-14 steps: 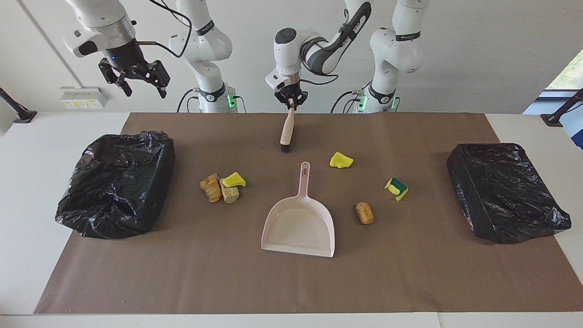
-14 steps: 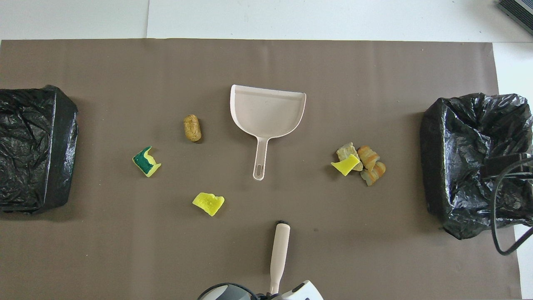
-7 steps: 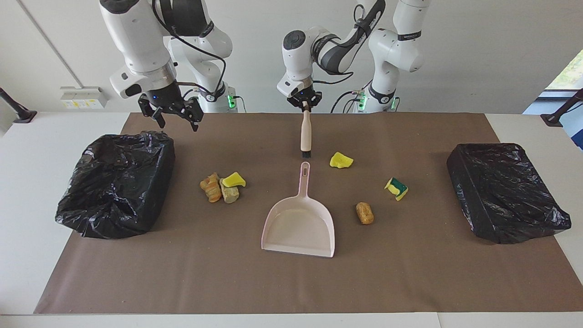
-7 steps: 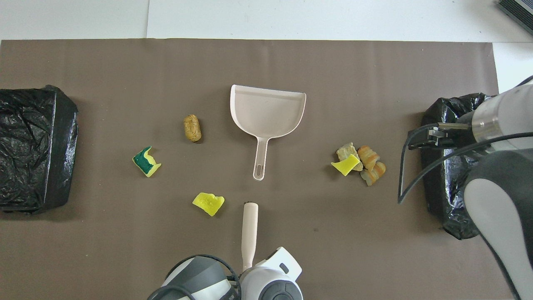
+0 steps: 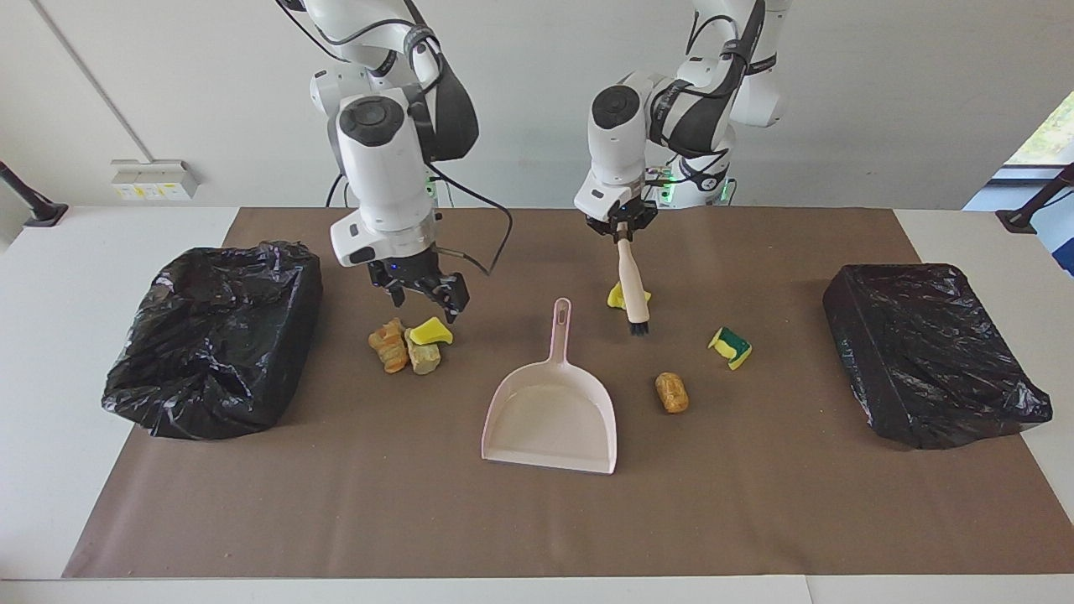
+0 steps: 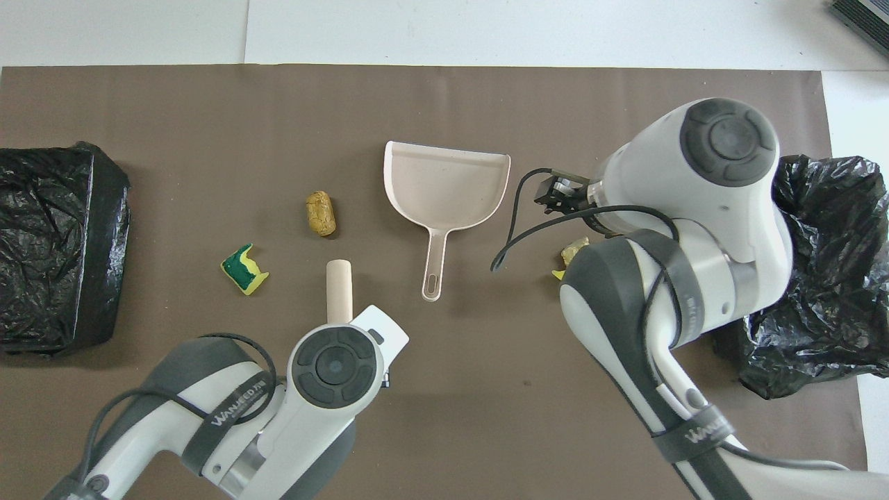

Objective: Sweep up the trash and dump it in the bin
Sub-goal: 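Lift the brush with the left gripper while the right gripper grasps the dustpan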

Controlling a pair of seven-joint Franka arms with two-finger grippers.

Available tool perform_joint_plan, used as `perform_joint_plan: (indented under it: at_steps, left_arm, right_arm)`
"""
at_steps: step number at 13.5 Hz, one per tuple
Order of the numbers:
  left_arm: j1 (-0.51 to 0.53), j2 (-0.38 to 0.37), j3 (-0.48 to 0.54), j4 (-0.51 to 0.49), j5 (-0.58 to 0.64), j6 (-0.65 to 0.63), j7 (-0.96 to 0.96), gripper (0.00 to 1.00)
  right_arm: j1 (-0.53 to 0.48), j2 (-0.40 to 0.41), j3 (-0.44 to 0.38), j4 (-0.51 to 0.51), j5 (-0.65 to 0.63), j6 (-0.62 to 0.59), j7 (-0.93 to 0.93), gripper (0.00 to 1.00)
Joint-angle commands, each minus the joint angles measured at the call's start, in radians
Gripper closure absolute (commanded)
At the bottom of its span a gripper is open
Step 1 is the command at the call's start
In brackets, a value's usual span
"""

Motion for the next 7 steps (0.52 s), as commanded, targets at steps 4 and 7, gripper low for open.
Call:
perform_joint_plan:
  at_steps: [4,7]
  left_arm:
    - [0.271,0.044,-0.015,0.043,0.04,0.049,0.21,1.0]
    - [0.397,0.063,-0.015,0.045,0.04,0.096,0.323,1.0]
  right_arm:
    - [0.141,0.1,-0.003,0.02,0.049,0.073,0.112,0.0]
    - [0.195,0.152,-0.003,0.014,0.031,0.152,0.103,0.0]
